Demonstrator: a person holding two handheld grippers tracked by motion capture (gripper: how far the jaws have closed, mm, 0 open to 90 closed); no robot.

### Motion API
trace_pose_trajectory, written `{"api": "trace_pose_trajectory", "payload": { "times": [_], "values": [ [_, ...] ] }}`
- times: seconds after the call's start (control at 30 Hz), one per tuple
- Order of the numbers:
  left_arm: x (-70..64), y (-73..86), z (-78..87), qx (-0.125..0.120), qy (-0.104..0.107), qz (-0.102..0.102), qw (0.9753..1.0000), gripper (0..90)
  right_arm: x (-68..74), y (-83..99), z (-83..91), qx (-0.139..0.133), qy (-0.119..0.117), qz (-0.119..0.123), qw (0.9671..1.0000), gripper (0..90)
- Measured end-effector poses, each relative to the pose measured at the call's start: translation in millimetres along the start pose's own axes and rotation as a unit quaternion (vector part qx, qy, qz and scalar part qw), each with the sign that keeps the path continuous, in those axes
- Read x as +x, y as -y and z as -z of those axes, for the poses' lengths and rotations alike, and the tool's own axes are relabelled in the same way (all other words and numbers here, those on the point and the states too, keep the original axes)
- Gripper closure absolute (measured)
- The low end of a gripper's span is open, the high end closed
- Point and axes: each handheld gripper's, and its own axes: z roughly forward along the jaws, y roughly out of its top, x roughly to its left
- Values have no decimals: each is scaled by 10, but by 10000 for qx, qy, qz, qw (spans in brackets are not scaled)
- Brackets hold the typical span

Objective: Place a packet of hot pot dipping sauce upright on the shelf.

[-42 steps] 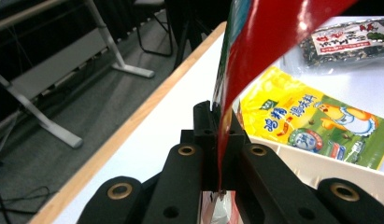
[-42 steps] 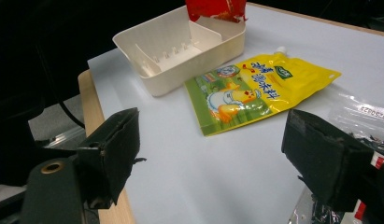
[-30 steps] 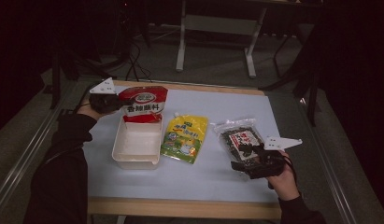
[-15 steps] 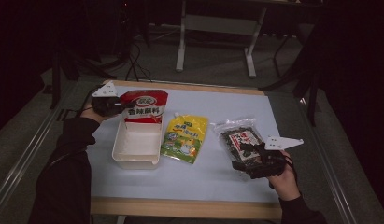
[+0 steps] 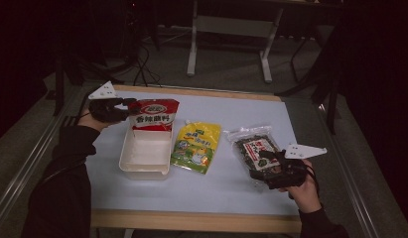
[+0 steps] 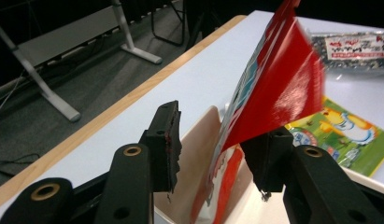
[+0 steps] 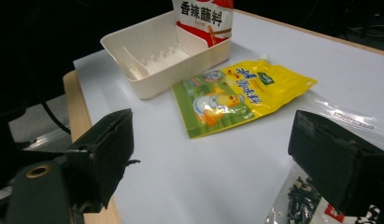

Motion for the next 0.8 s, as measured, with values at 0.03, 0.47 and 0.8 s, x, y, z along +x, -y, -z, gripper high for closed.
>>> {"api": "trace_pose_trajectory", "payload": {
  "times": [0.03,0.47,0.8],
  "values": [
    [-5,-8,29,-8,-47,40,10000,584,1,-2,0,27,8,17,10000,142],
    [-156,-107,471,-227,-283,538,9979,442,13,-2,3,158,125,73,9998,121],
    [-301,-126,654,-232,-478,433,9976,359,44,24,37,123,265,79,9995,102]
  ]
}}
